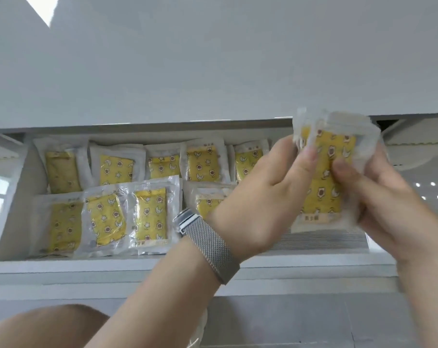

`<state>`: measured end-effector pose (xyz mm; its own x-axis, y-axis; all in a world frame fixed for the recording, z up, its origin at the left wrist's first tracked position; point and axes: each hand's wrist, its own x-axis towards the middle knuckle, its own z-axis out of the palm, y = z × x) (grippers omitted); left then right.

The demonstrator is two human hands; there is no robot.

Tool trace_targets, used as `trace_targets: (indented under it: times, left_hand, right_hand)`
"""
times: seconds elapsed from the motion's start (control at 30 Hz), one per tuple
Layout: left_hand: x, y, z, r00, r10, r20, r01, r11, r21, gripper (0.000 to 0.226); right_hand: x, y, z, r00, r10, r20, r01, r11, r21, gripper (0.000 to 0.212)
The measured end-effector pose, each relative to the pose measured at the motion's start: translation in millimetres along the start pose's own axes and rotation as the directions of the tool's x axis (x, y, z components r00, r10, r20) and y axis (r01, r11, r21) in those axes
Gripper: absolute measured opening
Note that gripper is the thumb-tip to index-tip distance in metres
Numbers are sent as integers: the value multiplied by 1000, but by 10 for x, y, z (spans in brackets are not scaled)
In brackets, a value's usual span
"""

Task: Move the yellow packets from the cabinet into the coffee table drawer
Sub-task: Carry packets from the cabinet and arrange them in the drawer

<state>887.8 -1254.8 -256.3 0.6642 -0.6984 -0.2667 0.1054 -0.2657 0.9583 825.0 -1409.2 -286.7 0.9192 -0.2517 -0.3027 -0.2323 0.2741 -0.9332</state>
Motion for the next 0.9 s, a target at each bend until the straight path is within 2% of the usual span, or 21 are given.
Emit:
trace_targets:
  times: [0.1,0.2,0.27,0.37,0.47,0.6,0.7,0.8,0.9]
  left_hand:
    - [-34,-149,12,999,26,36,-27,1000,16,20]
    - [-108,-182,18,1000,-23,-12,25,964,264,19]
    - [-130,-176,49,996,-34,-85,74,839,539,35]
    - [-132,-204,80,984,-79,-162,178,558,810,33]
    - [-233,-214,48,975,-129,-180,215,349,912,32]
    - [-475,-170,-37,950,-170,-263,294,200,935,41]
    - [-692,-162,9,952,-122,-282,301,190,934,39]
    - [-809,-147,132,969,-88,-233,247,234,940,38]
    - [-810,-167,208,975,-119,-186,213,284,935,39]
  right_hand:
    - [18,89,-12,998,-55,-19,54,996,-75,55]
    - [23,125,-33,992,-121,-46,115,986,-118,54]
    - [42,137,-63,978,-180,-109,155,966,-206,46]
    - [81,166,-110,949,-263,-176,151,864,-481,37]
    - [78,193,-113,961,-242,-137,116,797,-593,28]
    - [76,218,-138,971,-210,-110,81,729,-680,27]
    - [87,220,-129,980,-178,-83,63,685,-725,28]
    - [102,219,-100,986,-160,-51,64,638,-767,33]
    - [135,237,-79,994,-108,-33,39,602,-798,39]
